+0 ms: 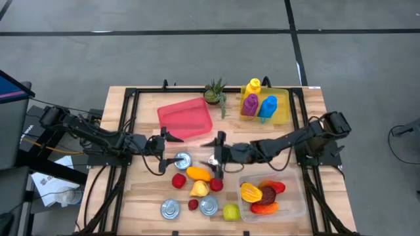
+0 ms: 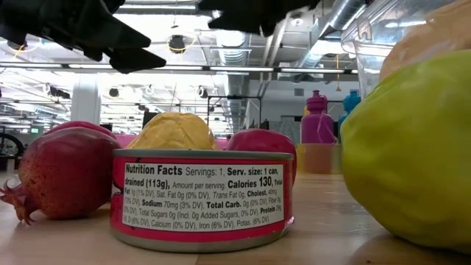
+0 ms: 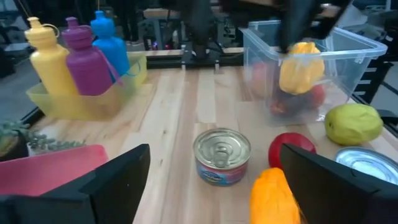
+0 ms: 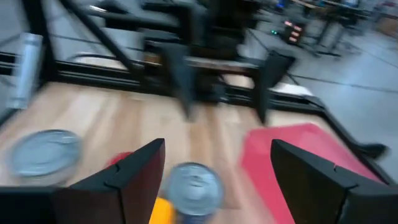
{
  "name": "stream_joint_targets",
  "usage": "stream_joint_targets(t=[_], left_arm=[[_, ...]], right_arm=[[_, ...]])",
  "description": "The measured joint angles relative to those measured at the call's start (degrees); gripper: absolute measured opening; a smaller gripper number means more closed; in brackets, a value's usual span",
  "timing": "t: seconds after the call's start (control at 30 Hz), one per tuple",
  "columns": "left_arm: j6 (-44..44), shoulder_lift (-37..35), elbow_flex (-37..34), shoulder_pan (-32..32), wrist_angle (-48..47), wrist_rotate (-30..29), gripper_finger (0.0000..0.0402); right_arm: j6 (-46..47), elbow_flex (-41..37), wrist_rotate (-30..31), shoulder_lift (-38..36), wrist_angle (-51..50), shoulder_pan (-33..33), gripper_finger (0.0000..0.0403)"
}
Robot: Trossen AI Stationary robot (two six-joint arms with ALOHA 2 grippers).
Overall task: Pick & Place Food Item
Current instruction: Put the left red tomato into the transparent bin
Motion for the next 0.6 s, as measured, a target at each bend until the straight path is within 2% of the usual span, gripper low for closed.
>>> stream_joint_targets(t=[0.43, 0.6], left_arm=[[4.1, 0.0, 0.0, 1.8, 0.9, -0.3, 0.0356], [0.8, 0.0, 0.0, 1.4, -2.3, 1.5, 0.0352]], right_arm=[[1.4, 0.0, -2.7, 0.0, -4.3, -1.3, 0.0281], [2.2, 0.0, -2.8, 0.0, -9.0, -1.2, 0.0281]])
